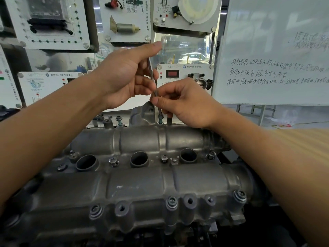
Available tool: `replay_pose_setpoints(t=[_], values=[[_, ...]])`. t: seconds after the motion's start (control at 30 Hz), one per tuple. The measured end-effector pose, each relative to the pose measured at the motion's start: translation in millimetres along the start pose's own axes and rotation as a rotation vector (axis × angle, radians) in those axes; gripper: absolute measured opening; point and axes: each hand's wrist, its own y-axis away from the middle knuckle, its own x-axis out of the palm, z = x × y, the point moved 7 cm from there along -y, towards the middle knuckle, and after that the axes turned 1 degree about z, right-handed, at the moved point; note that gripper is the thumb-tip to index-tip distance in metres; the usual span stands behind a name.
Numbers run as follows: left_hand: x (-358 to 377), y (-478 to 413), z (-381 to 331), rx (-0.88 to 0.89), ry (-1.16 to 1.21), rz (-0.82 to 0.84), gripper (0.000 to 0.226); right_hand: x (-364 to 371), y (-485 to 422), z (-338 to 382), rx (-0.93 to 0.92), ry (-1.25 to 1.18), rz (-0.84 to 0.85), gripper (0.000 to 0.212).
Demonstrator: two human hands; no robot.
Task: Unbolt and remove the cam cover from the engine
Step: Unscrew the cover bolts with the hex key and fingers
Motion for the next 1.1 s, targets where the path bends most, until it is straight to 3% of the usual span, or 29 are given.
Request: replay_pose_setpoints(t=[0.27,0.47,0.6,0.7,1.1], values=[[-2.8,0.6,2.9,-0.064,0.006,-0.02,0.041,0.2,0.5,0.4,0.002,-0.04,0.009,0.015],[4.1,1.9,3.6,-0.11,0.062,0.15,0.045,-1.2,0.9,1.4,0.001,-0.056,-0.008,0.017],[11.8,2.9,1.0,-0.092,0.134,0.258,0.041,-4.1,-0.1,-0.4,-0.008,-0.04,-0.039,0.034],[16.5,4.6,-0.2,-0.071,0.123,0.302,0.039,-4.6,-1.6,-2.1,-0.01,-0.063,-0.052,0.035],[8.0,3.4,-2.4,0.02,-0.06,0.057,0.04,-0.3,-0.9,-0.3,-0.019,-0.034,0.013,0.034]])
